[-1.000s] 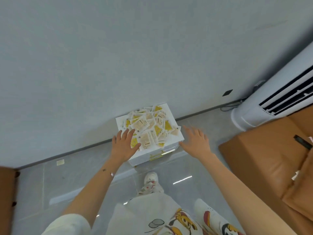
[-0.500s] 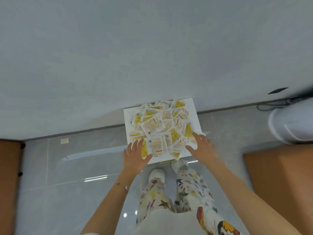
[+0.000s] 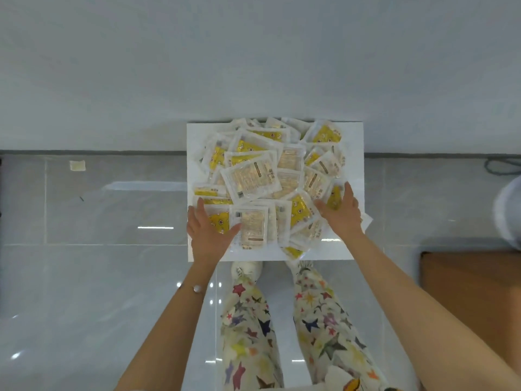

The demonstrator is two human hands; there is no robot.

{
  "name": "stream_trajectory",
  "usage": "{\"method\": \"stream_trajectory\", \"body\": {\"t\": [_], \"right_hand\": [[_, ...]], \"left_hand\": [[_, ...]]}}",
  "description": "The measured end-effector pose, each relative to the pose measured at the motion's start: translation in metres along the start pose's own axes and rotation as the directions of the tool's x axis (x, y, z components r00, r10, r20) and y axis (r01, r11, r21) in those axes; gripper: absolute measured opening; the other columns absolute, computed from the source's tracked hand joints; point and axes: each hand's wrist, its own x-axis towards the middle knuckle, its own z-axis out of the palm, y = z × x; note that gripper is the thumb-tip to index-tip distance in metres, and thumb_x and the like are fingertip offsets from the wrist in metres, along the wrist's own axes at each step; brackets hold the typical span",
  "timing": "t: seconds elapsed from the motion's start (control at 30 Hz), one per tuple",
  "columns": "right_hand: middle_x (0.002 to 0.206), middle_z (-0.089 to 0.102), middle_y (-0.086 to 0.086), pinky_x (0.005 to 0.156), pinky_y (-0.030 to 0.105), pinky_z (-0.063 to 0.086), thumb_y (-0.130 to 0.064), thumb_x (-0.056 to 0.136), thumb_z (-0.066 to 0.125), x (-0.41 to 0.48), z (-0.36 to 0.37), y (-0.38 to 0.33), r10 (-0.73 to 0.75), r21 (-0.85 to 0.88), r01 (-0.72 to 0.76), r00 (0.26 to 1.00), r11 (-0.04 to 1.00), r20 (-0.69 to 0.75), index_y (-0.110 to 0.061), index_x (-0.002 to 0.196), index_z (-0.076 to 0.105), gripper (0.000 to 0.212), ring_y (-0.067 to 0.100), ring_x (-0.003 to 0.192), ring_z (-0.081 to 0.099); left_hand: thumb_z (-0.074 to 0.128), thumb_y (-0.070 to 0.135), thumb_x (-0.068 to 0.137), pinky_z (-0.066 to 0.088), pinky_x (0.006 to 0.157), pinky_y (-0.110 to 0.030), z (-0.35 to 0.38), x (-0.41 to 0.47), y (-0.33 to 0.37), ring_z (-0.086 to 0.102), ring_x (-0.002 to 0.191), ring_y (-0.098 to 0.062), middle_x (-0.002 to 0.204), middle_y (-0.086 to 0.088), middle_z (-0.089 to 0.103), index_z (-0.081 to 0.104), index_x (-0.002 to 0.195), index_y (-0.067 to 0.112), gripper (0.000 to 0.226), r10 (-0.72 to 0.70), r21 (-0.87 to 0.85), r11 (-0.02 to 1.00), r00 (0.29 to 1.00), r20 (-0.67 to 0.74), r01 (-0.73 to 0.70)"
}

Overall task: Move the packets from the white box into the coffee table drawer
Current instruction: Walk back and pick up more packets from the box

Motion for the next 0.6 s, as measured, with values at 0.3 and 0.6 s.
{"method": "stream_trajectory", "body": {"t": [0.3,0.6], "right_hand": [[0.12,0.059,0.008,0.091,0.041,0.049,-0.035,0.076,0.078,0.015,0.009,-0.008,0.121,0.224,-0.098,0.988,0.97,-0.094,-0.009,0.129,0.045,0.067,0.025,0.105,0.059],[0.084,0.06,-0.001,0.076,0.037,0.051,-0.019,0.086,0.068,0.019,-0.001,0.004,0.046,0.408,0.011,0.991,0.913,-0.129,-0.014,0.092,0.059,0.011,0.022,0.084,0.059]], "left_hand": [[0.086,0.045,0.06,0.039,0.096,-0.058,0.008,-0.001,-0.006,0.023,0.132,-0.035,0.145,-0.013,0.022,0.014,0.149,0.02,0.118,-0.094,0.076,0.992,0.993,-0.077,0.099],[0.087,0.021,0.066,0.045,0.1,-0.051,-0.007,0.009,-0.029,0.046,0.125,-0.031,0.135,-0.013,0.044,0.026,0.141,0.01,0.098,-0.254,-0.256,0.937,0.967,-0.023,0.24]]}}
